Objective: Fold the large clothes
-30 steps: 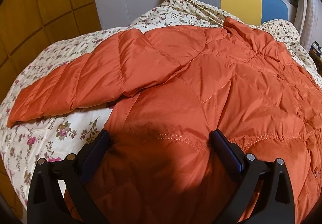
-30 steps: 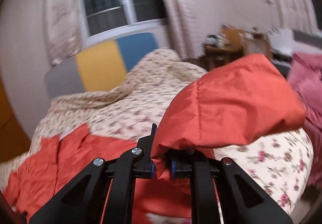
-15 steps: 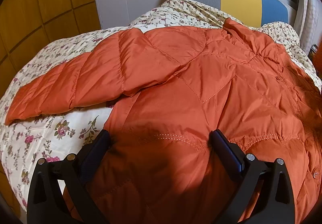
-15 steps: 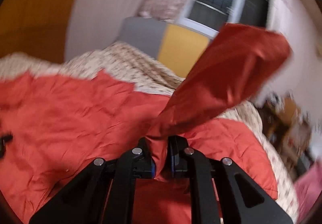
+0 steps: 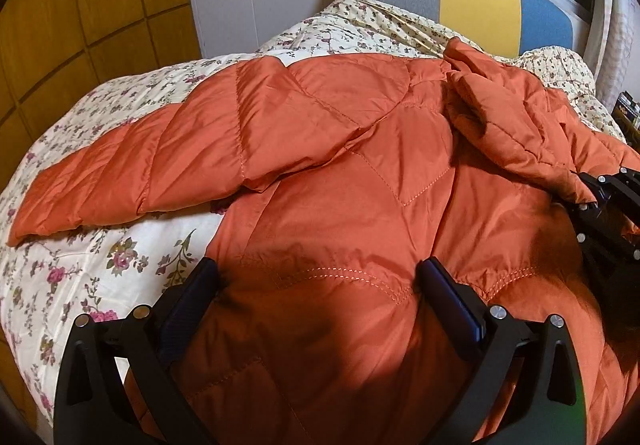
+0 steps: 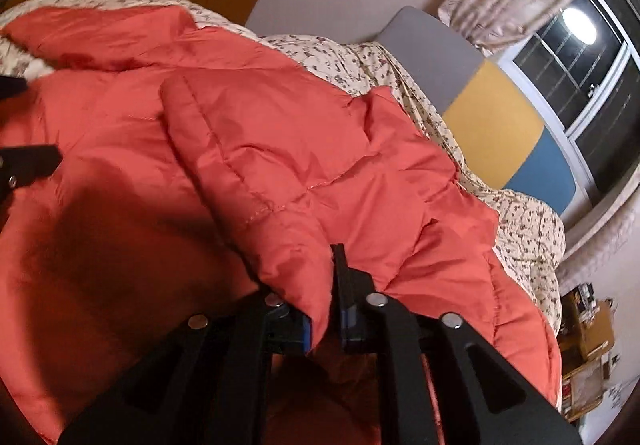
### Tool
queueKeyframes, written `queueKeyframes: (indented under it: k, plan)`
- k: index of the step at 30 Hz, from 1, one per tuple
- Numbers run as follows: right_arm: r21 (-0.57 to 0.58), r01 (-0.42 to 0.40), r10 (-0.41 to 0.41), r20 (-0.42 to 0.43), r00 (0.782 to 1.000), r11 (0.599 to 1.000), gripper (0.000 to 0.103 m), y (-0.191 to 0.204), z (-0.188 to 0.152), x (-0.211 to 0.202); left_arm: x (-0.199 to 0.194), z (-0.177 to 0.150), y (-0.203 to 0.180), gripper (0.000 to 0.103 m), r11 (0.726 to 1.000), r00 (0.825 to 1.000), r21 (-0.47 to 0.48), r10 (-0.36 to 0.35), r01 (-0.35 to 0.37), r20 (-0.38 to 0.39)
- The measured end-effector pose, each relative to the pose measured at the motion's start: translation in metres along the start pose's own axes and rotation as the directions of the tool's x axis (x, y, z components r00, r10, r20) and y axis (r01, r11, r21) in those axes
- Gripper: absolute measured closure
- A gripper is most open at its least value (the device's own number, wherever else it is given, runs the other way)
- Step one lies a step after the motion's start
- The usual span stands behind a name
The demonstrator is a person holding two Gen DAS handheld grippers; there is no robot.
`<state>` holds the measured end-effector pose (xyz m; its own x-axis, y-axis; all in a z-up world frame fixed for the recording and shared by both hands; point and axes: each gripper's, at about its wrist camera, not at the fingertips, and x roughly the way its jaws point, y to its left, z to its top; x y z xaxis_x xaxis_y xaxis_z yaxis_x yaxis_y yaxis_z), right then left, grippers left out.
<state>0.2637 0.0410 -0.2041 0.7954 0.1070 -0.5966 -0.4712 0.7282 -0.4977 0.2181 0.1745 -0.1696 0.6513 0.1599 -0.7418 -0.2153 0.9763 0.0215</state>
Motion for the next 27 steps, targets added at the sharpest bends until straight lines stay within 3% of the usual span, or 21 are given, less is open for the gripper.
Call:
queueKeyframes:
  k: [4,6,7,8,12,14,17,19,22,25,27]
  plan:
    - [-0.019,0.022,-0.022,-0.011,1.0,1.0,0.087,0.004,-0.007,0.007,0.0,0.001,-0.002,0.003,1.0,1.0,0.009,0.009,-0.009,-0.007]
    - [-0.009,0.017,-0.017,-0.006,1.0,1.0,0.07,-0.002,-0.006,0.001,-0.002,0.006,-0.005,0.003,0.999,0.999,0.032,0.03,-0.029,-0.032]
    - [0.013,0.013,-0.013,0.001,1.0,1.0,0.05,-0.008,-0.006,-0.009,-0.005,0.01,-0.007,0.003,0.999,0.999,0.04,0.034,-0.032,-0.039]
    - [0.041,-0.001,0.0,0.02,1.0,0.999,0.045,-0.014,-0.007,-0.022,-0.013,0.017,-0.008,0.003,0.999,1.0,0.037,0.013,-0.012,-0.024]
    - [0.257,-0.023,-0.012,0.133,0.991,0.966,0.043,-0.066,-0.017,-0.085,-0.038,0.044,-0.018,0.003,0.999,0.995,-0.003,-0.035,0.036,0.093]
    - [0.416,-0.057,-0.003,0.142,0.99,0.908,0.049,-0.099,-0.033,-0.101,-0.035,0.061,-0.035,0.003,0.998,0.992,0.008,-0.07,0.07,0.106]
    - [0.634,-0.064,-0.005,0.107,0.994,0.771,0.054,-0.144,-0.062,-0.107,-0.02,0.076,-0.064,0.003,0.996,0.992,0.067,-0.066,0.059,0.11]
    - [0.73,-0.024,-0.037,0.068,0.997,0.683,0.058,-0.163,-0.08,-0.106,-0.005,0.083,-0.086,0.003,0.992,0.992,0.118,-0.066,0.053,0.106]
    - [0.82,0.086,-0.063,-0.061,0.996,0.566,0.062,-0.186,-0.104,-0.086,0.031,0.081,-0.109,0.003,0.98,0.998,0.2,-0.004,-0.008,0.062]
    - [0.862,0.105,0.0,-0.12,0.993,0.495,0.064,-0.196,-0.123,-0.056,0.055,0.075,-0.107,0.003,0.979,1.0,0.205,-0.003,0.002,0.003]
    - [0.85,0.106,0.02,-0.136,0.991,0.516,0.063,-0.195,-0.12,-0.04,0.058,0.075,-0.102,0.003,0.984,1.0,0.176,-0.009,0.01,-0.005]
